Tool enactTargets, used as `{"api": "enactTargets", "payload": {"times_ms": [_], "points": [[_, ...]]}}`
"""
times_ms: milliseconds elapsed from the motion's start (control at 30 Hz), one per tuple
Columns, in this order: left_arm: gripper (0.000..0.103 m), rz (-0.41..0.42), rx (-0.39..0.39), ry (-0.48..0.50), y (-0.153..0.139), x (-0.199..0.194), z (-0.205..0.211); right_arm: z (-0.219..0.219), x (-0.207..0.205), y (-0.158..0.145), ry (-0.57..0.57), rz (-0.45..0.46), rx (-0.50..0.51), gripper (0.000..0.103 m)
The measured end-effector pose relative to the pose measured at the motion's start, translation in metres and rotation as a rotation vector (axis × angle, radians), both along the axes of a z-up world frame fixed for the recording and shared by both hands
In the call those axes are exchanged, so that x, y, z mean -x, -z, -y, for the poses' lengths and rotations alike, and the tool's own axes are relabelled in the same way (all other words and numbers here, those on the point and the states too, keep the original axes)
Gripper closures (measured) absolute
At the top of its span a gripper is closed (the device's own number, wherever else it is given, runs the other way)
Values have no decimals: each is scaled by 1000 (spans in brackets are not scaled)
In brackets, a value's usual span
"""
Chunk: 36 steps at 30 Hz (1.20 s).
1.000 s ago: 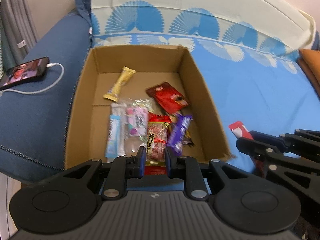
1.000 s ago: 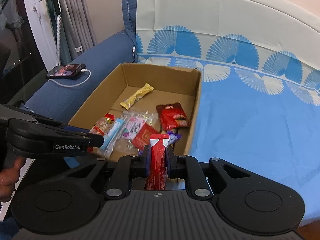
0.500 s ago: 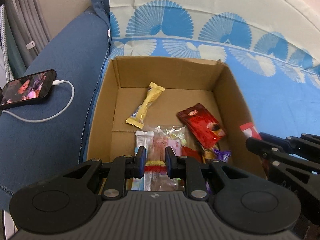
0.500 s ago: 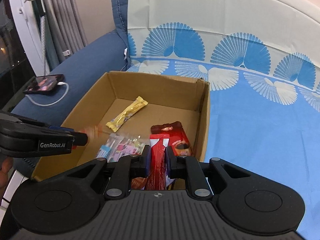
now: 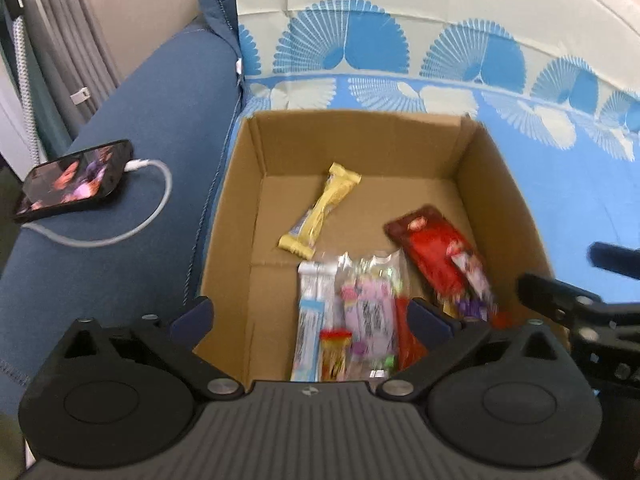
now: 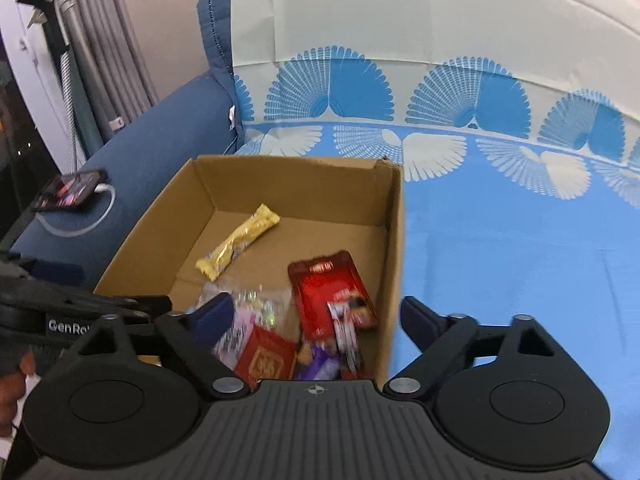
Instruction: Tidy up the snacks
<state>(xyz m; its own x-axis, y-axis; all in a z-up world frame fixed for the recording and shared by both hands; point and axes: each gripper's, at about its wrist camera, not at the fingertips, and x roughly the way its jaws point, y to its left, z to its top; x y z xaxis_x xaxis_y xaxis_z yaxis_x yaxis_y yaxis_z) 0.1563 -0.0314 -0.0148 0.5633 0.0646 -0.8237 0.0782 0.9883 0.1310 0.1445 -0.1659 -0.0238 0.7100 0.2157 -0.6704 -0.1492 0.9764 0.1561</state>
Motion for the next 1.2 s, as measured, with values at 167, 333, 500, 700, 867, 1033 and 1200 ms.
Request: {"api": "enactTargets", "payload": {"times_ms": [167, 333, 500, 700, 867, 1033, 1200], "points": [[0, 31, -5, -33, -15, 43, -6, -1, 49, -6, -4, 1, 53, 0], [0, 25, 25, -76, -25, 77, -9, -12, 95, -8, -19, 35, 101, 0], [0, 15, 19, -87, -32, 102, -8, -18, 122, -16, -31, 80, 147, 0], [0, 151, 31, -132, -43, 141, -9, -12, 148, -24, 3, 132, 134, 0], [0, 167, 41, -136, -44, 156, -7, -9, 170, -24, 14, 171, 124, 0], [0, 178, 41, -104, -45, 171, -4, -8, 188, -26, 26, 205, 127, 0], [0, 155, -18, -101, -46, 180, -1, -9, 198, -29, 35, 224, 126, 0]]}}
